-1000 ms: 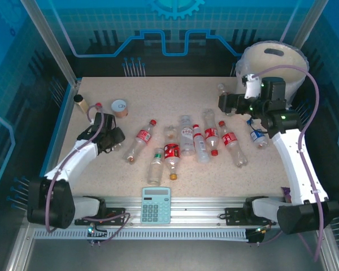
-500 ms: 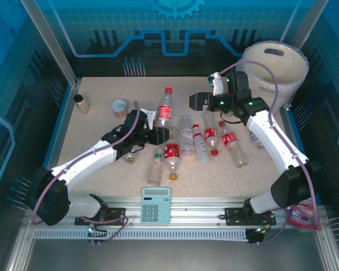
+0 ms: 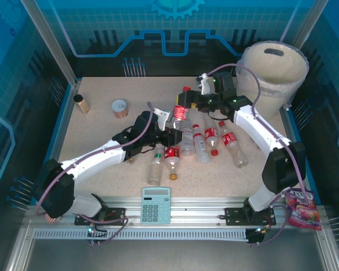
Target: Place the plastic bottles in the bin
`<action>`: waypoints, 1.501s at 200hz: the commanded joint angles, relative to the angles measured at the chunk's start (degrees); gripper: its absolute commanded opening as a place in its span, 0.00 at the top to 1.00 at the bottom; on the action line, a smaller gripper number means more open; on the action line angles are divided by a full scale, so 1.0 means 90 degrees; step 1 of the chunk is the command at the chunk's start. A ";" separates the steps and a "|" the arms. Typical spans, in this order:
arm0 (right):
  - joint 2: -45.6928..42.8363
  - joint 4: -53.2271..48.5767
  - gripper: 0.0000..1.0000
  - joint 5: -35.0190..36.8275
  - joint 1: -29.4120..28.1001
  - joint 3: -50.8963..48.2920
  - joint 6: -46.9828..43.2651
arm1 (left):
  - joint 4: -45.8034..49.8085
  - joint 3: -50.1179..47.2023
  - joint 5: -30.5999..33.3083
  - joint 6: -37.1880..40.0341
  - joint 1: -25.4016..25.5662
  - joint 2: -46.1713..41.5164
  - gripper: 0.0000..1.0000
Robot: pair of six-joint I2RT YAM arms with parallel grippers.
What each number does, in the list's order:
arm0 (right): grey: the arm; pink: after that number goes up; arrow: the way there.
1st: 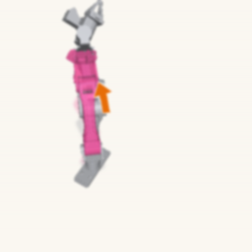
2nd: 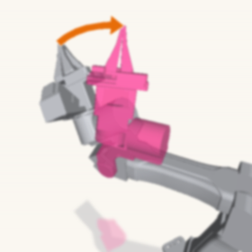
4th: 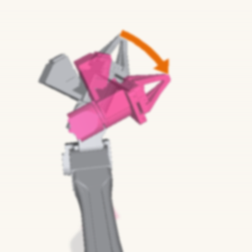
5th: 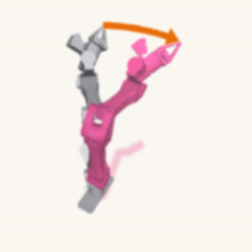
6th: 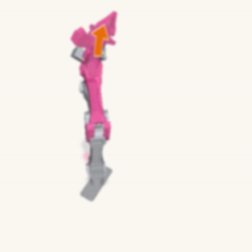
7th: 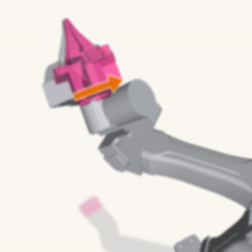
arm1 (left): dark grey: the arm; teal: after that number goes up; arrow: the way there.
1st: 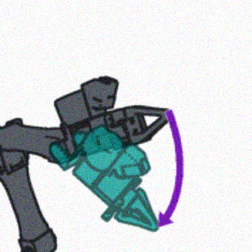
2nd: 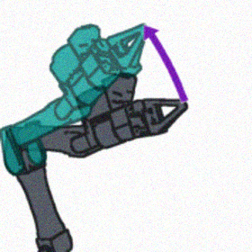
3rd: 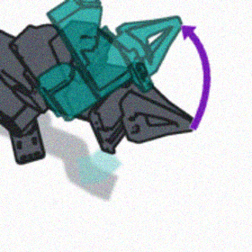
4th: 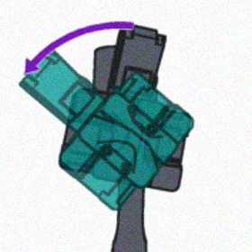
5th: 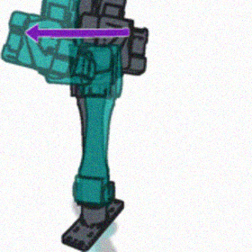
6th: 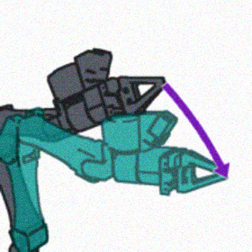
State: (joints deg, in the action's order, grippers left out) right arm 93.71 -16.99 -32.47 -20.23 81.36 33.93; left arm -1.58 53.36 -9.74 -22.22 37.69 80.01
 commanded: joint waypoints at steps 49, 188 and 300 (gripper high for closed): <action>0.0215 0.0665 0.25 -0.0445 -0.0126 -0.0259 0.0598 | -0.0246 0.0341 0.0409 0.0262 0.0156 0.0226 0.61; 0.0262 -0.0513 0.41 0.0563 0.0095 0.1091 -0.0803 | -0.0095 -0.0107 0.0705 0.0243 0.0153 -0.0346 0.01; -0.0592 -0.0061 0.48 0.3996 0.2051 0.3039 -0.3430 | 0.0222 -0.0309 0.1004 0.0039 0.0145 -0.0577 0.01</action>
State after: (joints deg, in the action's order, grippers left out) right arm 89.93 -23.64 -4.01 -6.09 107.20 8.27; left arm -0.30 50.39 -1.50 -21.02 38.81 75.68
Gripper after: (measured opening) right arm 0.606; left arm 0.992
